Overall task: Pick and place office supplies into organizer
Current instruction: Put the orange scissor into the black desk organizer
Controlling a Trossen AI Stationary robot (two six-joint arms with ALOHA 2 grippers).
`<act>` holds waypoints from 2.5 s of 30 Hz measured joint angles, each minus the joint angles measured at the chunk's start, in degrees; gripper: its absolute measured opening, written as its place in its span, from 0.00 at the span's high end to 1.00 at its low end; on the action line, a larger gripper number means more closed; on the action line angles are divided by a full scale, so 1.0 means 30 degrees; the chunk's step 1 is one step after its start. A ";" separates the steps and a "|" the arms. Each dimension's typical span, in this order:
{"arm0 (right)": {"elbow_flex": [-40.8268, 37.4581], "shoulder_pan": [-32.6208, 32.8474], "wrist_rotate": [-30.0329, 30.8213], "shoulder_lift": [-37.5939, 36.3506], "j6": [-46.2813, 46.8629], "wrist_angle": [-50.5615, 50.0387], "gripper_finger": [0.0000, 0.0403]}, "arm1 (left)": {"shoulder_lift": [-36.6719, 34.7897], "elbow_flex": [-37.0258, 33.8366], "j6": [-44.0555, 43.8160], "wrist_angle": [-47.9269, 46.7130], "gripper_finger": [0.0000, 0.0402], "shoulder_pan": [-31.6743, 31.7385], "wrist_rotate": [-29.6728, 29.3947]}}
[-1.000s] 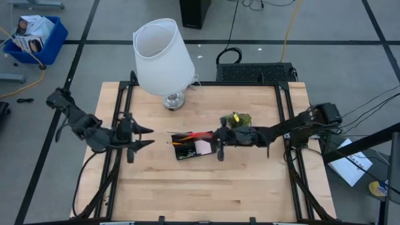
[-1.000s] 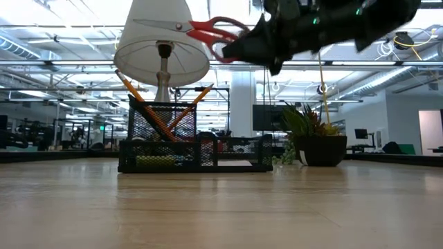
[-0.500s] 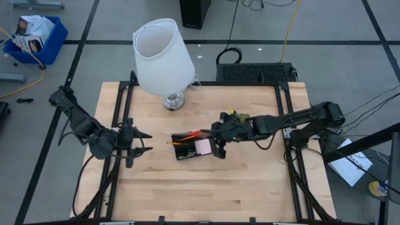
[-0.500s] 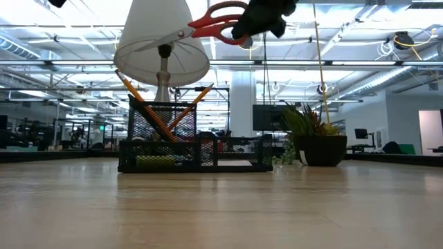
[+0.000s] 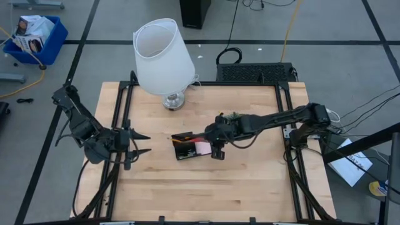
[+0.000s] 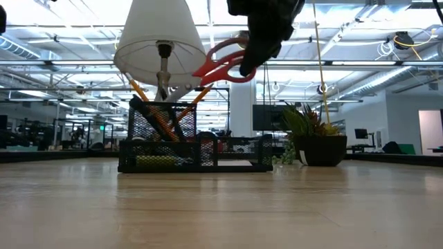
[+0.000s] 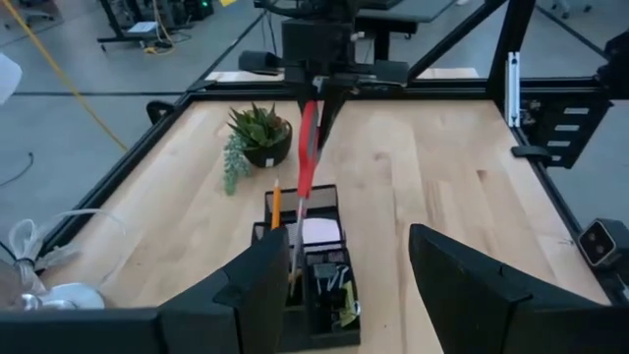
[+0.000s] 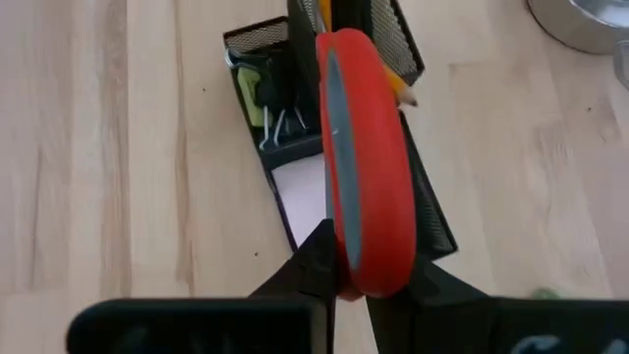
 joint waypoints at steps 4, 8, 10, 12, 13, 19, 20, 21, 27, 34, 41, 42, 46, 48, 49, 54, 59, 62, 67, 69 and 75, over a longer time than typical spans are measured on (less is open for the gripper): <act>0.0007 -0.0138 0.0038 0.0049 -0.0153 -0.0219 0.93 | 0.0007 0.0001 -0.0042 -0.0001 0.46 -0.0157 -0.0014; 0.0007 -0.0194 -0.0214 0.0052 -0.1455 0.0361 0.92 | 0.0027 -0.0005 -0.0058 -0.0074 0.46 -0.0268 -0.0014; 0.0007 -0.0189 -0.0527 0.0052 -0.2416 0.0918 0.91 | 0.0029 -0.0006 -0.0058 -0.0080 0.46 -0.0268 -0.0029; 0.0007 -0.0186 -0.0552 0.0052 -0.2667 0.1656 0.88 | 0.0029 -0.0003 -0.0066 -0.0074 0.46 -0.0268 -0.0072; 0.0007 -0.0179 -0.0547 0.0052 -0.2829 0.1989 0.87 | 0.0029 0.0001 -0.0136 -0.0081 0.46 -0.0268 -0.0079; 0.0029 -0.0349 0.0128 0.0047 -0.4160 0.3682 0.75 | 0.0029 -0.0006 -0.0376 -0.0081 0.46 -0.0268 -0.0061; 0.0029 -0.0374 0.0359 0.0045 -0.4179 0.3477 0.73 | 0.0029 -0.0005 -0.0470 -0.0082 0.46 -0.0268 -0.0037; 0.0029 -0.0376 0.0587 0.0045 -0.4073 0.3319 0.72 | 0.0029 0.0001 -0.0509 -0.0088 0.46 -0.0261 0.0035; 0.0029 -0.0008 0.0594 -0.0146 -0.3785 0.2736 0.64 | 0.0474 -0.0003 -0.0565 -0.0118 0.46 -0.0268 0.0234; -0.0076 0.0813 0.3295 -0.0349 -0.1369 -0.1078 0.65 | 0.1473 -0.0006 -0.0874 -0.0169 0.46 -0.0268 0.0358; -0.2232 0.1218 0.2546 -0.0349 -0.0396 0.2083 0.65 | 0.2427 -0.0006 -0.1285 -0.0151 0.46 -0.0246 0.0074; -0.2765 0.1213 0.2149 -0.0352 -0.0055 0.3070 0.65 | 0.2565 0.0000 -0.1440 -0.0153 0.46 -0.0246 0.0074; -0.4624 0.1428 0.1015 -0.0334 0.0889 0.6740 0.63 | 0.3127 -0.0001 -0.1711 -0.0114 0.46 -0.0246 0.0061; -0.5567 0.1673 0.1021 -0.0356 0.0991 0.8461 0.63 | 0.3396 -0.0006 -0.1647 -0.0031 0.46 -0.0244 0.0006; -0.6089 0.1812 0.1098 -0.0360 0.0991 0.9050 0.63 | 0.3515 -0.0006 -0.1542 0.0046 0.46 -0.0228 -0.0017; -0.8102 0.2568 0.4888 -0.0330 0.1061 1.0699 0.64 | 0.3745 -0.0006 -0.1489 0.0097 0.46 -0.0232 -0.0170; -0.9721 0.3472 0.7113 0.0418 -0.2033 1.6336 0.62 | 0.3752 -0.0006 -0.1450 0.0174 0.46 -0.0232 -0.0436; -0.9857 0.4078 0.6874 0.1385 -0.3136 1.9648 0.61 | 0.3752 -0.0006 -0.1647 0.0181 0.46 -0.0232 -0.0719; -0.9872 0.4787 0.5184 0.2230 -0.4315 2.2427 0.63 | 0.3752 -0.0006 -0.1737 0.0177 0.46 -0.0232 -0.0706; -0.9865 0.4980 0.7225 0.2194 -0.3956 2.2469 0.64 | 0.3759 -0.0006 -0.1909 0.0175 0.46 -0.0232 -0.0698; -0.9391 0.5263 1.2023 0.2976 -0.3723 2.2051 0.67 | 0.3759 -0.0006 -0.1782 0.0169 0.46 -0.0232 -0.0736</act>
